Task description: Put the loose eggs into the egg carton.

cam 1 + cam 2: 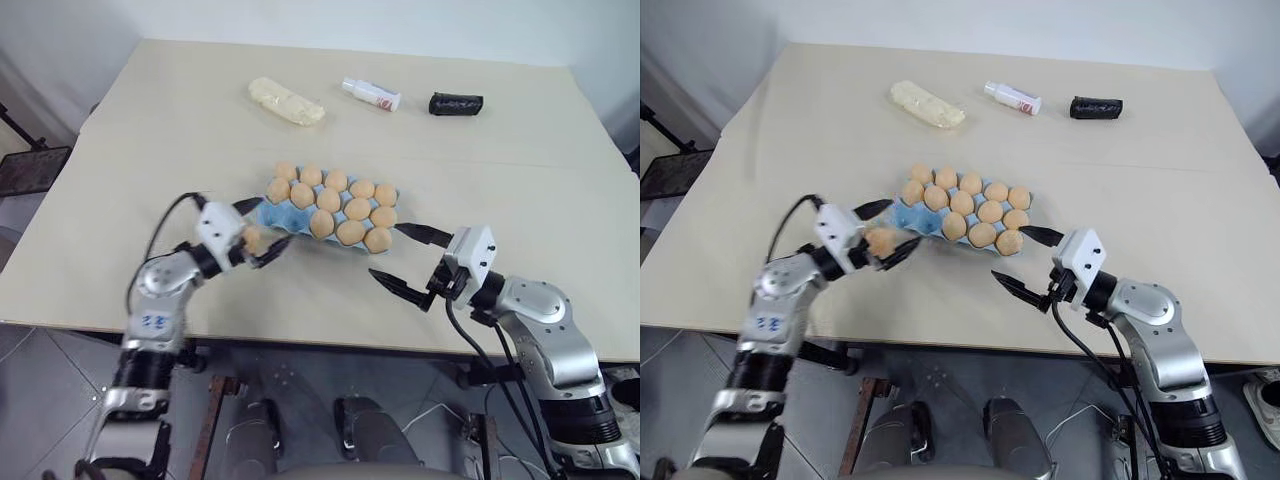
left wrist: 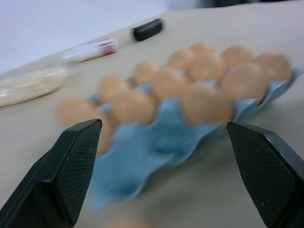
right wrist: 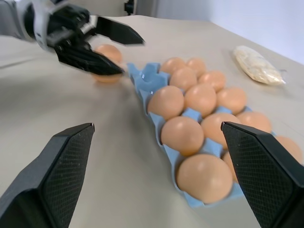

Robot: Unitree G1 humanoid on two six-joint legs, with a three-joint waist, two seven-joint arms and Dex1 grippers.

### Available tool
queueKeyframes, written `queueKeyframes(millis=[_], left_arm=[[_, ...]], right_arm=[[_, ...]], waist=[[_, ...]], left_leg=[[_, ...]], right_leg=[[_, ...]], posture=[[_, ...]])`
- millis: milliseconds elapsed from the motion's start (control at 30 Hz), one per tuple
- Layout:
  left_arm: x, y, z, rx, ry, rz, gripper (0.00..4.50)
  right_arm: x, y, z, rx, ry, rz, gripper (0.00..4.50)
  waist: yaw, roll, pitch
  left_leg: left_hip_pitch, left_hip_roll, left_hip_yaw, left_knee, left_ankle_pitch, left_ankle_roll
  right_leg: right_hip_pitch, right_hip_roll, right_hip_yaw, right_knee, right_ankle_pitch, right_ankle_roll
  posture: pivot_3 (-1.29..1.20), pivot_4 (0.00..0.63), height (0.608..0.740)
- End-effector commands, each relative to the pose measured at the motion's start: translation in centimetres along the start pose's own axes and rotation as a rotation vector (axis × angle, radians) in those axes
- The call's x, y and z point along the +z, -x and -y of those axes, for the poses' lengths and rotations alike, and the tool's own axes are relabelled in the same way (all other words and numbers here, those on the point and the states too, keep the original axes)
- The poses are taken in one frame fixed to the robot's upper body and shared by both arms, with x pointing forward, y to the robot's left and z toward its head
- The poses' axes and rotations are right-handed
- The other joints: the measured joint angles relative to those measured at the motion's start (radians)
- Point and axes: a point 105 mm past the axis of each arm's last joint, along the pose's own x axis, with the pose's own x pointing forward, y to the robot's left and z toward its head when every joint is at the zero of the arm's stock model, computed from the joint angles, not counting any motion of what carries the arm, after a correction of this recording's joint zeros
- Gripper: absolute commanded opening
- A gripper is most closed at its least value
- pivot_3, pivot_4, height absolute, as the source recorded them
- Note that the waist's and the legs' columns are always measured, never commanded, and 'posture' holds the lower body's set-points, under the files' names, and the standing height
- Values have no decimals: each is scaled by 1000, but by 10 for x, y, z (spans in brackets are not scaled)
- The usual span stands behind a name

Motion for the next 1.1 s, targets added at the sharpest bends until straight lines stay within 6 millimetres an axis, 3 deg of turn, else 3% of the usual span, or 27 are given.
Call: queueKeyframes(millis=[33, 233, 367, 633, 767, 900, 1100], left_arm=[[22, 45, -21, 93, -35, 56, 4483], [3, 109, -30, 228, 19, -75, 4483], [-13, 124, -13, 230, 72, -139, 4483], [-3, 72, 3, 140, 123, -40, 4483], [-10, 41, 2, 144, 118, -56, 4483], [-17, 17, 13, 90, 138, -72, 4483], [-32, 2, 19, 79, 169, -132, 4483]], right_arm=[[7, -5, -3, 47, 13, 45, 4500], [6, -11, -5, 115, 21, 81, 4500], [4, -17, -4, 144, 23, 89, 4500], [3, -19, 1, 154, 39, 86, 4500], [2, -18, 1, 143, 42, 83, 4500], [3, -18, -1, 125, 42, 89, 4500], [3, -17, -3, 103, 42, 91, 4500]], waist=[[-4, 0, 0], [-3, 0, 0], [-5, 0, 0], [3, -1, 0], [0, -1, 0], [-5, 0, 0], [-3, 0, 0]], left_leg=[[0, 0, 0, 0, 0, 0], [0, 0, -1, -1, -1, 1], [0, -1, -1, -1, -4, -3], [0, -1, -4, -1, -6, 1], [0, -1, -3, -1, -3, 4], [0, 0, -2, -1, -1, 0], [0, 0, -1, -1, -1, 0]], right_leg=[[0, 0, 0, 0, 0, 0], [0, -1, -2, 0, 0, -1], [1, -2, -2, -1, 0, -1], [2, -3, -5, -1, -1, -3], [1, -1, -4, -1, -1, -3], [1, 0, -2, -1, -1, -3], [0, 1, -1, -1, -1, -2]], posture=[[0, 150, 740], [0, 150, 740], [0, 150, 740], [0, 150, 740], [0, 150, 740], [0, 150, 740], [0, 150, 740]])
